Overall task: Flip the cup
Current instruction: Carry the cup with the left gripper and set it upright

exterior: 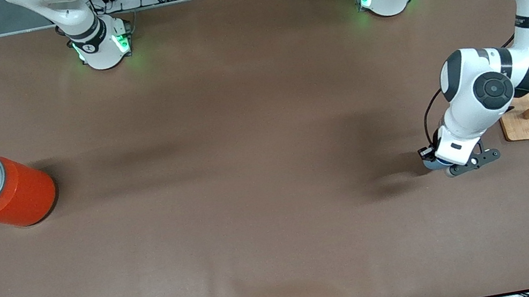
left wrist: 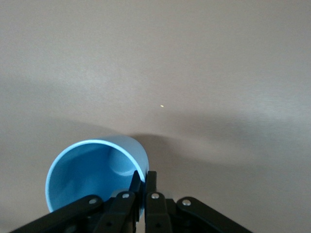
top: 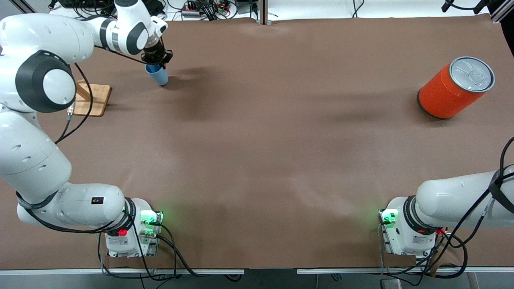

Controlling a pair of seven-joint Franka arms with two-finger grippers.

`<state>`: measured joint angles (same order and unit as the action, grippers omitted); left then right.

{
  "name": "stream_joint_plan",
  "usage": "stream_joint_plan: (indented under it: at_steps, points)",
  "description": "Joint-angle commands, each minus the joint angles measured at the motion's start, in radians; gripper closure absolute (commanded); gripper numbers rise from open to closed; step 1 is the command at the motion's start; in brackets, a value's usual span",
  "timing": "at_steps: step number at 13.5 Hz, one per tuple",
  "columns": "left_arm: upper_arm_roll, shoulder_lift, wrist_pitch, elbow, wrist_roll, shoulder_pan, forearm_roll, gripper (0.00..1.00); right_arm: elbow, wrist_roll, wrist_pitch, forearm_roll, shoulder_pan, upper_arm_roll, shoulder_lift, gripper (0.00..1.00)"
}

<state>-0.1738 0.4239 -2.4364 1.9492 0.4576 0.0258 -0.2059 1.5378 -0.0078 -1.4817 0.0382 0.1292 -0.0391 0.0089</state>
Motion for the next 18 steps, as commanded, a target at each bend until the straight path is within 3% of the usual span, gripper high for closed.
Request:
stream_joint_plan:
  at_steps: [1, 3, 7, 11, 15, 18]
  points:
    - [-0.009, -0.030, -0.021, 0.031, 0.019, 0.013, -0.035, 0.73, -0.013, 0.005, 0.041, 0.005, 0.003, -0.016, -0.007, 0.00]
    - [-0.012, -0.022, -0.015, 0.020, 0.019, 0.014, -0.033, 0.00, -0.024, 0.002, 0.038, 0.006, 0.012, -0.013, 0.006, 0.00]
    - [-0.018, -0.045, 0.045, -0.048, 0.012, 0.019, -0.024, 0.00, -0.025, -0.004, -0.031, -0.003, 0.003, -0.013, 0.016, 0.00]
    - [-0.039, -0.056, 0.306, -0.240, 0.006, 0.014, -0.018, 0.00, -0.027, -0.034, 0.075, -0.011, -0.035, -0.004, 0.002, 0.00]
    - [-0.073, -0.074, 0.466, -0.343, 0.004, 0.019, -0.004, 0.00, -0.030, -0.034, 0.126, -0.018, -0.095, 0.070, 0.000, 0.00]
    - [-0.075, -0.111, 0.563, -0.378, 0.004, 0.014, 0.074, 0.00, -0.027, -0.034, 0.144, -0.024, -0.135, 0.102, -0.018, 0.00]
